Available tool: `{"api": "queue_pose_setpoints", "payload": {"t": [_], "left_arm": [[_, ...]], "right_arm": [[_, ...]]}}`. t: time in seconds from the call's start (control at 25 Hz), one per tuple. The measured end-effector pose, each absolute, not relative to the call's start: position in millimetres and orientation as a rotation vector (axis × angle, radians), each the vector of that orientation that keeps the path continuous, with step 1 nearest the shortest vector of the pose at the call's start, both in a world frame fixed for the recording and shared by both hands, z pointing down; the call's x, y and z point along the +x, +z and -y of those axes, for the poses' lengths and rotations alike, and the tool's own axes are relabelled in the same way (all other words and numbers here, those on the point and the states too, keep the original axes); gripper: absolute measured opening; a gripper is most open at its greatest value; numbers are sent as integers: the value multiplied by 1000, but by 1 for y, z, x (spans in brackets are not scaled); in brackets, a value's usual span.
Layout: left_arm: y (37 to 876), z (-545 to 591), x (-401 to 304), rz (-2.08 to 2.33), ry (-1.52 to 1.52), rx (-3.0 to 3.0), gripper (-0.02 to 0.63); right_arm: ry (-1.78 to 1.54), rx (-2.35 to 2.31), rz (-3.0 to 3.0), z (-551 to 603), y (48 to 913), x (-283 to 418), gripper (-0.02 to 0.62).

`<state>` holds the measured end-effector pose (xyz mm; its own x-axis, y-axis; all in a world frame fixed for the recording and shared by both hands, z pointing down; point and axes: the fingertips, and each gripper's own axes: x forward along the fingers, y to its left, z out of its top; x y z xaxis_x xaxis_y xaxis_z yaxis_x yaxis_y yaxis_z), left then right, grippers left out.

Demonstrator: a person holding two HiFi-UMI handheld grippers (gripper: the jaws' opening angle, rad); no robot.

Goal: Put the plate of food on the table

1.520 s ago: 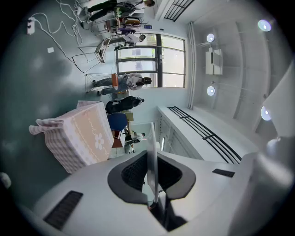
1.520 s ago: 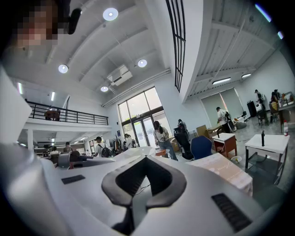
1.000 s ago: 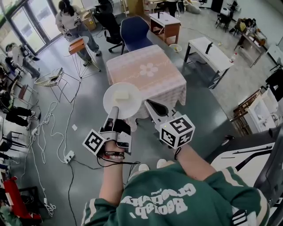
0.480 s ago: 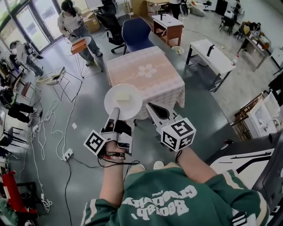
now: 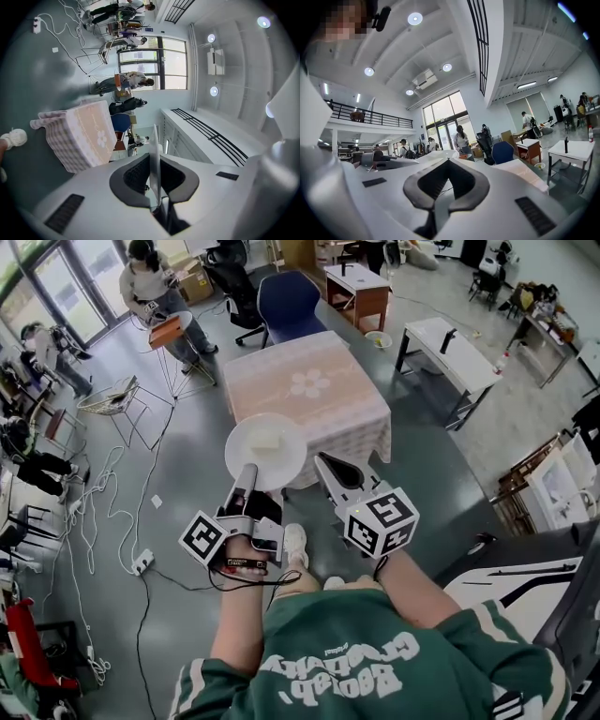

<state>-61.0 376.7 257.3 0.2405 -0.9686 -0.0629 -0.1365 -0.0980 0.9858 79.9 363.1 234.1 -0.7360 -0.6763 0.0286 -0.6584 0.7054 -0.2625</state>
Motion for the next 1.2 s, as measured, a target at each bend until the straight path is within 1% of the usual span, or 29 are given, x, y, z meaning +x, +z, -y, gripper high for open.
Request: {"api": "queue_pose_setpoints", "payload": {"t": [0.6,1.2], "left_arm": [[274,-325,-71,1055,-1019,1483,34],[279,-237,-96,1039,-988,1476,34]], "right_arm": [[-320,-1173,-2839,-322,247,76,15],[-318,-1224,-2859,-243,254,52,15]]}}
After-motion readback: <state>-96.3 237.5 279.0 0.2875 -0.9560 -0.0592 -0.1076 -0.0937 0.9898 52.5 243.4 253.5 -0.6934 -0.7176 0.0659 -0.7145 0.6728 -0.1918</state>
